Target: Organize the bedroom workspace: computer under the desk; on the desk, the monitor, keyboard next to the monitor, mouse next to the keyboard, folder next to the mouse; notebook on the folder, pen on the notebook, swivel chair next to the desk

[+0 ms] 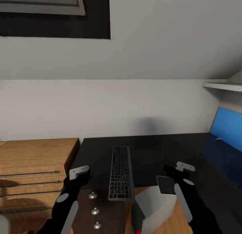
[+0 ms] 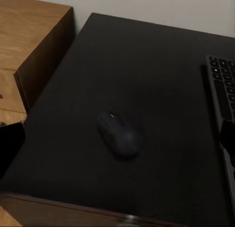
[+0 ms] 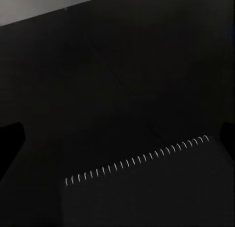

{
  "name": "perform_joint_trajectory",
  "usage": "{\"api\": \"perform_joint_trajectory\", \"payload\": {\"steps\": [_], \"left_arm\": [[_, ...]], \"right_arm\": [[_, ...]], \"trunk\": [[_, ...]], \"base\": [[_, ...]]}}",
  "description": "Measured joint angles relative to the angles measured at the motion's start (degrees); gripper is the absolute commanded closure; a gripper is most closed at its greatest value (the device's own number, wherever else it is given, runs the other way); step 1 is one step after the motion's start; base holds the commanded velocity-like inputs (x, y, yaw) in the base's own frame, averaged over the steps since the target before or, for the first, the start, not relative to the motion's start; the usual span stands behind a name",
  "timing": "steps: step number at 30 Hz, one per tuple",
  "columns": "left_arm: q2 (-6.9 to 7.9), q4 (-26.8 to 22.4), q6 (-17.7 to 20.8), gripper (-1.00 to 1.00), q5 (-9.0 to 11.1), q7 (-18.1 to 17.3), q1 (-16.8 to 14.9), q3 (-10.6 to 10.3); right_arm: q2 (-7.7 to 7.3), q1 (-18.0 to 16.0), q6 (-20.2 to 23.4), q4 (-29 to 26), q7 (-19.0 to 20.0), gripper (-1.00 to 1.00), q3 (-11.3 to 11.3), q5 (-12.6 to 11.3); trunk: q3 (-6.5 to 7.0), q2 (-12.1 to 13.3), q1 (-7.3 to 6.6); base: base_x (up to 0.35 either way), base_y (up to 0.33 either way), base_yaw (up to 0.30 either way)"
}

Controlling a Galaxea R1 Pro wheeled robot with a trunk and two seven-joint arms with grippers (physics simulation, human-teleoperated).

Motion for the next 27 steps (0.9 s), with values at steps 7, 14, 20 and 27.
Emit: {"api": "perform_joint_trajectory", "payload": {"steps": [7, 14, 20, 27], "left_arm": [[0.01, -0.2, 0.0, -1.00, -0.1, 0.0, 0.0, 0.0], [0.91, -0.3, 0.0, -1.00, 0.0, 0.0, 0.0, 0.1], [1.14, -0.4, 0.0, -1.00, 0.0, 0.0, 0.0, 0.0], [1.14, -0.4, 0.0, -1.00, 0.0, 0.0, 0.0, 0.0]], "right_arm": [[0.08, 0.0, 0.0, 0.3, 0.1, -1.00, 0.1, -1.2], [0.05, 0.3, -0.1, 0.7, 0.4, -1.00, 0.0, -2.5], [-0.11, 0.4, -0.1, 1.1, 0.4, -1.00, -0.1, -5.9], [-0.48, 0.5, -0.1, 2.2, 0.6, -1.00, -0.1, -11.1]], "trunk": [[0.00, 0.0, 0.00], [0.00, 0.0, -0.01], [0.00, 0.0, -0.01], [0.00, 0.0, -0.03]], "base": [[-0.314, 0.171, 0.000], [-0.293, 0.204, 0.000], [-0.281, 0.210, 0.000], [-0.159, 0.109, 0.000]]}}
